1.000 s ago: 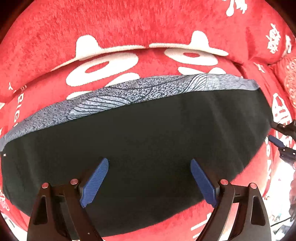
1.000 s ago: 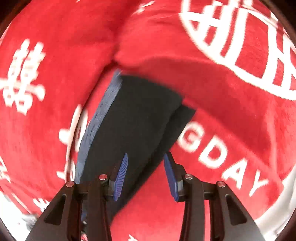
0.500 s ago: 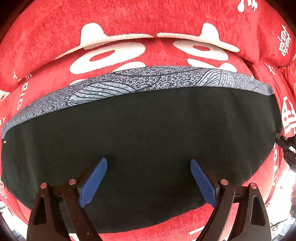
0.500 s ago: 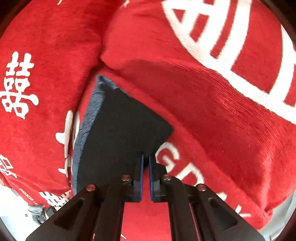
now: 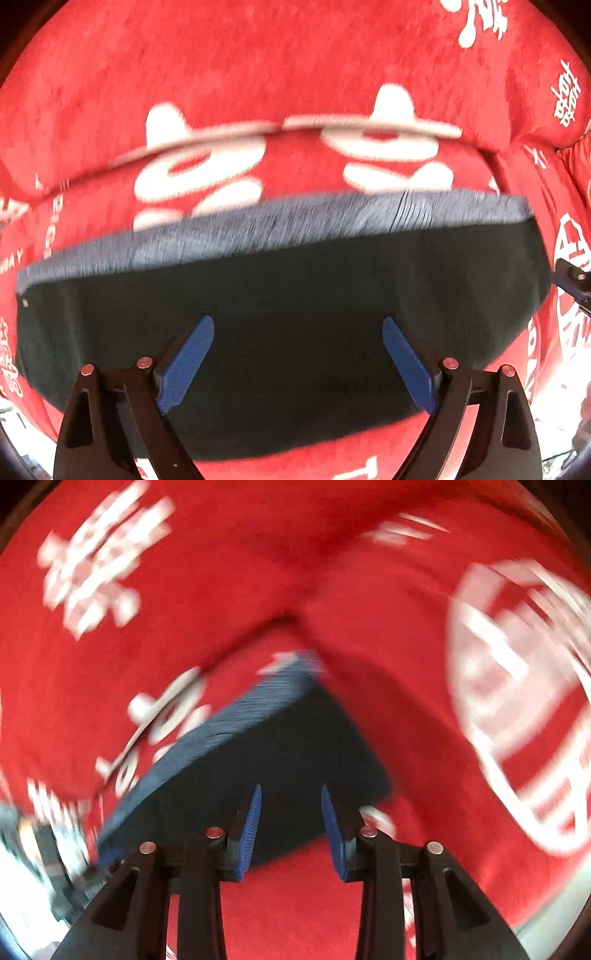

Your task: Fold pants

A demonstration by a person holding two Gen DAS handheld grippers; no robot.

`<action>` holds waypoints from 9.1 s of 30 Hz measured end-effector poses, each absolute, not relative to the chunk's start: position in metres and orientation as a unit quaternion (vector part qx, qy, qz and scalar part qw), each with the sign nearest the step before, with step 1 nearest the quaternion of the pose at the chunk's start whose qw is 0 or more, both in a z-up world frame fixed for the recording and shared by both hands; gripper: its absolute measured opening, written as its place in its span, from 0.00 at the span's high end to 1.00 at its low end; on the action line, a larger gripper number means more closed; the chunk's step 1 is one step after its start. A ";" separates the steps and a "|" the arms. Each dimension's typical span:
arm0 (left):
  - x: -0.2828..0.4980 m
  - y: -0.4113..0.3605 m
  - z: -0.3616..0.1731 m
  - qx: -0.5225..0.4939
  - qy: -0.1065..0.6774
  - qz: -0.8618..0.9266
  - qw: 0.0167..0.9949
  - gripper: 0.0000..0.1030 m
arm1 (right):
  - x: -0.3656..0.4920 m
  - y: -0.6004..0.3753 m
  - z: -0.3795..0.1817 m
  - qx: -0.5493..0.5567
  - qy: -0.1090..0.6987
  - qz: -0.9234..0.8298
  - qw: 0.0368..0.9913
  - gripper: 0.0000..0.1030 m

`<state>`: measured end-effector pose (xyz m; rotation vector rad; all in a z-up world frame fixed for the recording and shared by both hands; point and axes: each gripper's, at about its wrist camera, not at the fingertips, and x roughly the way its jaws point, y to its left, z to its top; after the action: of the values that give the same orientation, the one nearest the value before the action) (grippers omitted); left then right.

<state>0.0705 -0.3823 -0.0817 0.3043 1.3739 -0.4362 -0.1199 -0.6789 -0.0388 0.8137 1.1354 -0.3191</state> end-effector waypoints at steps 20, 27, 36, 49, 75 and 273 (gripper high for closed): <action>0.118 -0.403 -0.095 0.131 0.649 -0.142 0.736 0.00 | -0.090 -0.703 -0.068 0.381 0.538 -0.178 0.730 0.56; 0.093 -0.410 -0.089 0.153 0.661 -0.160 0.717 0.00 | -0.144 -0.686 -0.068 0.436 0.543 -0.148 0.703 0.51; 0.072 -0.422 -0.086 0.170 0.667 -0.153 0.709 0.00 | -0.180 -0.690 -0.076 0.489 0.537 -0.150 0.671 0.48; 0.049 -0.451 -0.078 0.126 0.675 -0.203 0.698 0.00 | -0.196 -0.694 -0.096 0.564 0.496 -0.128 0.647 0.46; 0.035 -0.468 -0.099 0.154 0.668 -0.181 0.705 0.26 | -0.198 -0.714 -0.136 0.729 0.296 -0.114 0.607 0.85; 0.096 0.132 -0.124 -0.379 0.634 -0.085 0.669 0.13 | 0.027 -0.197 -0.086 0.087 0.740 0.086 0.662 0.27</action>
<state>0.0956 0.1316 -0.1238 -0.8557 1.4285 -0.1922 0.0270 -0.1972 -0.0856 0.1965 1.6733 0.1936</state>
